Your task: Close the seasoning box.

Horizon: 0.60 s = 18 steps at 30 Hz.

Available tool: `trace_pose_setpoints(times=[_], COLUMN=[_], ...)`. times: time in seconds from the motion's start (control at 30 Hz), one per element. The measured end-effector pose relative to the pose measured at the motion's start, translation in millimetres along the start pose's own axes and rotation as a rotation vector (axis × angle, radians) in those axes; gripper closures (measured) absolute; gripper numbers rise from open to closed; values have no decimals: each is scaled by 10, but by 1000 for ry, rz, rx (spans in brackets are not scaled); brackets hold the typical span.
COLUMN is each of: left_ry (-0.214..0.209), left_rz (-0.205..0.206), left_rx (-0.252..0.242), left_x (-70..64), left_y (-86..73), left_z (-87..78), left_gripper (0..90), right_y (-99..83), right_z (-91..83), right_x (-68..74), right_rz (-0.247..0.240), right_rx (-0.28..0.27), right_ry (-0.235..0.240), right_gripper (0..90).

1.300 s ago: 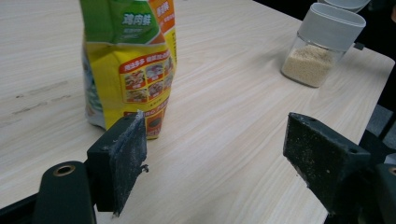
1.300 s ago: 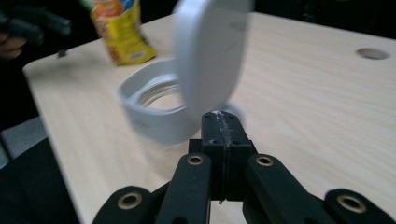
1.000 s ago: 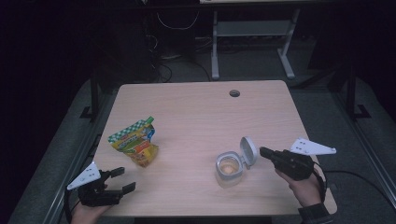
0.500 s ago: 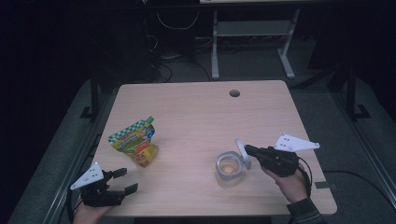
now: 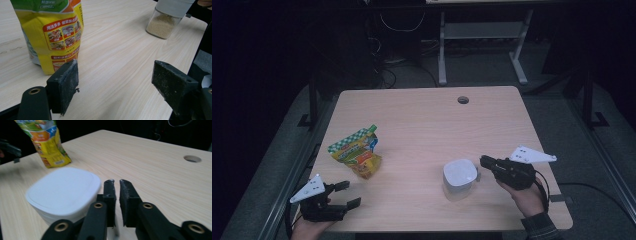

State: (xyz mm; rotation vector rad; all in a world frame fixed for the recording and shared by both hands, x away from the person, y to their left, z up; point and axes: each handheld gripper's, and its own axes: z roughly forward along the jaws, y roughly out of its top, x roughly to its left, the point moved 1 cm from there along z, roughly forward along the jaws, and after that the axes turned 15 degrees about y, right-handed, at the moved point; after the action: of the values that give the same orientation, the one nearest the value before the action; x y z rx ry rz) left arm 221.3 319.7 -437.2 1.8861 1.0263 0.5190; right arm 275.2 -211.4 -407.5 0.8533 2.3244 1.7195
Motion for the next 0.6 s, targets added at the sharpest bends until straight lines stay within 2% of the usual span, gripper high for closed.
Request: trace_pose_setpoints(times=[0.07, 0.23, 0.4, 0.6], left_ry=[1, 2, 6, 18], left_rz=[-2, 10, 6, 3], left_rx=[-1, 7, 8, 15], left_x=[-1, 9, 17, 33], left_y=[-3, -9, -18, -27], left_z=[4, 9, 17, 26], left_gripper=[211, 212, 215, 214], right_y=[-48, -227, -377, -524], right_z=[-42, -139, -239, -280], right_x=[-35, -120, -159, -155], right_rz=[16, 65, 54, 45], right_rx=[-7, 22, 17, -4], right_ry=[-23, -83, -131, -158], right_gripper=[720, 499, 375, 254])
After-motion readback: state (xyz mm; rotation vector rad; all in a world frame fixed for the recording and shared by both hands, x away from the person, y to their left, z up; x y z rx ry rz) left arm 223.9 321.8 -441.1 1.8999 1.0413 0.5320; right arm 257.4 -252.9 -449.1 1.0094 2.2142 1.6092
